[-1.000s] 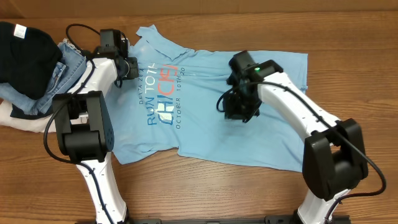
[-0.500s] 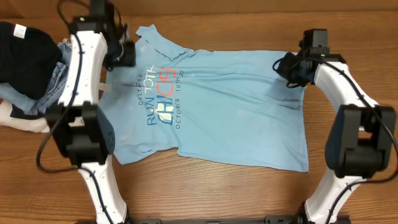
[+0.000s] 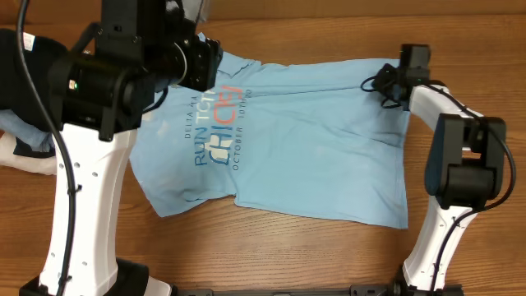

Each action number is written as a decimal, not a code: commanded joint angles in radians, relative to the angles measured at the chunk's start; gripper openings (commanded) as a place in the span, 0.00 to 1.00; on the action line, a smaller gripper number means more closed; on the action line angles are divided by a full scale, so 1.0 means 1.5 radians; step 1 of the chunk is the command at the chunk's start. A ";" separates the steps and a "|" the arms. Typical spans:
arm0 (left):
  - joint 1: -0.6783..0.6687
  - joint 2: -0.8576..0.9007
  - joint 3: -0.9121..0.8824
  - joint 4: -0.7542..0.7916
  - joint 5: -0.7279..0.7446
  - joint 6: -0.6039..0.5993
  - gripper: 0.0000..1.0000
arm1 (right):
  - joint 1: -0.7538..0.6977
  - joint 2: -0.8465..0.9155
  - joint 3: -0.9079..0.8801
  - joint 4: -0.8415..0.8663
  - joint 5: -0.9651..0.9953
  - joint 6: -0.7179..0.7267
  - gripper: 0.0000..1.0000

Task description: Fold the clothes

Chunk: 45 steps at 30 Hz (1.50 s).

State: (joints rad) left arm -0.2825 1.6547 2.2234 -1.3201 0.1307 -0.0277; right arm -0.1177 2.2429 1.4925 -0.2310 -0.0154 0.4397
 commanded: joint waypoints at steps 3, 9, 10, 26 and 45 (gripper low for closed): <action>-0.021 -0.017 0.003 -0.012 -0.008 -0.026 0.54 | -0.092 0.050 0.041 0.002 -0.067 -0.088 0.07; -0.021 -0.011 0.003 -0.038 -0.077 -0.026 0.62 | -0.111 -0.002 0.158 -0.116 -0.255 -0.144 0.89; -0.021 -0.011 0.003 -0.048 -0.095 -0.026 0.64 | -0.116 -0.022 0.171 -0.142 -0.288 -0.144 0.93; 0.119 0.005 -0.521 -0.048 0.043 -0.129 0.65 | -0.127 -0.394 0.174 -0.752 -0.276 -0.134 0.93; 0.135 0.002 -0.908 0.214 0.043 -0.250 0.04 | -0.060 -0.394 -0.214 -0.705 -0.232 -0.139 0.96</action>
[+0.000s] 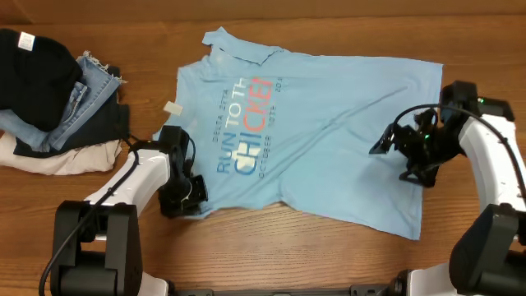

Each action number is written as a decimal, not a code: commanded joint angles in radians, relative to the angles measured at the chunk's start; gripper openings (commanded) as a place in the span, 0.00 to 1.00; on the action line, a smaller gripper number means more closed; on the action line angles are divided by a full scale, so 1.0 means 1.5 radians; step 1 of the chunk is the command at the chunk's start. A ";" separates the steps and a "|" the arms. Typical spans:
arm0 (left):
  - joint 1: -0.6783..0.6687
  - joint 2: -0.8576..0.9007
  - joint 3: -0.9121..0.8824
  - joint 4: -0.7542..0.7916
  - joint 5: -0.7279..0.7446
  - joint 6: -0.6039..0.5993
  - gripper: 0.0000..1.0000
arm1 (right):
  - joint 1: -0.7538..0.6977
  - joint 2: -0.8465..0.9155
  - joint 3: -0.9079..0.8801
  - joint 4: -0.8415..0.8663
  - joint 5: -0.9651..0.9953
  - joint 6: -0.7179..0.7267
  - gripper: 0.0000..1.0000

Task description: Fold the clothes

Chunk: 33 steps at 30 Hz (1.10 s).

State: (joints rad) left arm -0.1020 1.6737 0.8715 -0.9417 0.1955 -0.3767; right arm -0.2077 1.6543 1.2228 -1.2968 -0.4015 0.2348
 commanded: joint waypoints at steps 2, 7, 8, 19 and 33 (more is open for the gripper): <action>0.043 -0.017 -0.007 -0.043 0.000 -0.029 0.04 | -0.001 -0.002 -0.070 0.008 0.028 -0.002 0.97; 0.107 -0.020 -0.006 -0.023 0.010 -0.027 0.04 | -0.001 -0.002 -0.116 -0.034 0.028 -0.002 0.98; 0.111 -0.020 -0.006 -0.022 0.010 -0.021 0.04 | -0.001 -0.002 -0.127 -0.044 0.028 0.001 0.98; 0.112 -0.020 -0.006 -0.013 0.008 0.003 0.04 | -0.001 -0.002 -0.287 0.079 0.068 0.215 0.98; 0.112 -0.044 -0.006 -0.058 0.083 0.045 0.04 | -0.083 -0.132 -0.262 0.084 0.216 0.285 0.04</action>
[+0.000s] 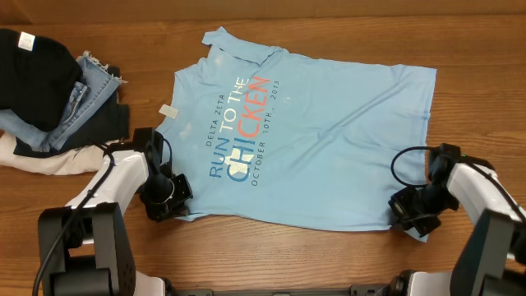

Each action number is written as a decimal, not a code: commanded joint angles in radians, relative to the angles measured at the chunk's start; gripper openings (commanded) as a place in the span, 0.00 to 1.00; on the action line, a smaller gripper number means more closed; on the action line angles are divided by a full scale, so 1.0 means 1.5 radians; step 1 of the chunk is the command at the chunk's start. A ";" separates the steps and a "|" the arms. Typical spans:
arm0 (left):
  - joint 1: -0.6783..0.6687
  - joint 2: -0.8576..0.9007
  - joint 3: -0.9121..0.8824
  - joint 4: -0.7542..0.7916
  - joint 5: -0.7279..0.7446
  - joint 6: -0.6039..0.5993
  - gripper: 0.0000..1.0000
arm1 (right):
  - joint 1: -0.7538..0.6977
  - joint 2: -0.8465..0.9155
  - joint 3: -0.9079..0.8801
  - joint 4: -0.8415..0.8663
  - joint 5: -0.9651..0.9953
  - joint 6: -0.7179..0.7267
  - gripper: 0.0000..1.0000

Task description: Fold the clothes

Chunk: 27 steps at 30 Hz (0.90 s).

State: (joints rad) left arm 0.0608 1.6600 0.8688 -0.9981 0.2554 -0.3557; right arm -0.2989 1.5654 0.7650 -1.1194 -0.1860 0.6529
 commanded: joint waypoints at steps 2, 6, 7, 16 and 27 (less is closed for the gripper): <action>0.003 -0.068 -0.004 -0.058 0.045 0.040 0.04 | -0.032 -0.123 0.068 -0.050 0.086 0.004 0.04; 0.004 -0.162 -0.003 -0.112 0.038 0.043 0.04 | -0.032 -0.192 0.090 -0.073 0.168 0.004 0.05; 0.004 -0.190 -0.003 -0.124 0.036 0.043 0.04 | -0.032 -0.198 0.090 -0.073 0.168 0.003 0.05; 0.003 -0.269 0.007 -0.002 0.042 0.068 0.05 | -0.032 -0.196 0.091 0.080 0.036 -0.127 0.04; -0.019 -0.204 0.007 0.273 0.056 0.138 0.17 | -0.032 -0.043 0.091 0.340 -0.115 -0.124 0.04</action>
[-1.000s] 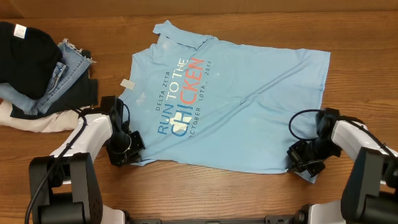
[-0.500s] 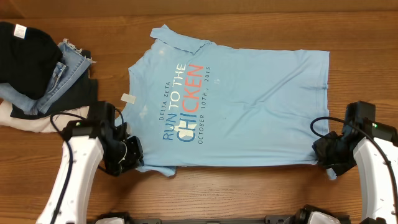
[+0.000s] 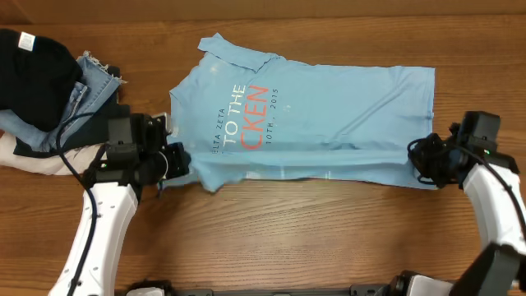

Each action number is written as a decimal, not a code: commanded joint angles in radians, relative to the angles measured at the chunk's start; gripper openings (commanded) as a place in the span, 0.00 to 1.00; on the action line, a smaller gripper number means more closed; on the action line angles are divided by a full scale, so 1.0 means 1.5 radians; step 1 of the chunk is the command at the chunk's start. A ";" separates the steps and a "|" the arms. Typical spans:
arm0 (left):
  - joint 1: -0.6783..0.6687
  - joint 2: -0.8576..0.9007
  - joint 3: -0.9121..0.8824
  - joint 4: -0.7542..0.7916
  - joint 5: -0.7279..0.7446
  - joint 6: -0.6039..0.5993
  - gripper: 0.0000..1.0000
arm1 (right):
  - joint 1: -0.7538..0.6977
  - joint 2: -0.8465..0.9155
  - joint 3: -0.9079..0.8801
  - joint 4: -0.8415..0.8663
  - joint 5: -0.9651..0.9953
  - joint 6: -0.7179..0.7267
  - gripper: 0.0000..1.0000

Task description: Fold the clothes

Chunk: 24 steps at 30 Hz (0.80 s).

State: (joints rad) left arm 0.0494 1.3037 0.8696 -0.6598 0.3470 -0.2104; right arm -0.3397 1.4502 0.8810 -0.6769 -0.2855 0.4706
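A light blue T-shirt point(image 3: 329, 107) with a "TO THE...CKEN" print lies spread sideways on the wooden table, collar at the far left. Its near edge is folded up over the lower body, forming a straight fold line point(image 3: 312, 173). My left gripper point(image 3: 181, 159) is at the left end of that folded flap and looks shut on the cloth. At the flap's right end my right gripper point(image 3: 422, 159) also looks shut on the shirt. The fingertips are partly hidden by the gripper bodies.
A pile of other clothes point(image 3: 49, 90), black, denim and cream, sits at the far left next to my left arm. Bare wooden table point(image 3: 288, 238) lies between the shirt and the front edge.
Both grippers were at the shirt's near corners; now they are farther back, and the shirt's near edge lies folded over, covering the lower part of the print.
First the left arm was raised high over the shirt's far left and the right gripper was at its far right corner. Then the shirt lay spread, with both grippers lower beside it. Then they were at its near corners. Now the near edge is folded over.
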 commanded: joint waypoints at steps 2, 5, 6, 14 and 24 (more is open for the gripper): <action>-0.021 0.074 0.007 0.090 -0.005 0.047 0.25 | -0.005 0.059 0.013 0.095 -0.067 0.007 0.04; -0.026 0.139 0.007 0.131 -0.005 0.051 0.27 | -0.005 0.073 0.013 0.152 -0.070 0.013 0.54; -0.025 0.155 0.007 0.140 -0.004 0.050 0.27 | -0.005 0.073 0.013 0.161 -0.075 0.013 0.63; -0.034 0.151 0.015 0.005 0.065 0.051 0.50 | -0.005 0.073 0.013 0.087 -0.096 0.012 0.75; -0.139 0.153 -0.027 -0.029 -0.097 0.030 0.64 | -0.005 0.073 0.013 0.046 -0.125 0.000 0.75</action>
State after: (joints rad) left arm -0.1482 1.5448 0.8692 -0.7101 0.2958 -0.1539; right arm -0.3408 1.5570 0.8829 -0.6003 -0.4564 0.4816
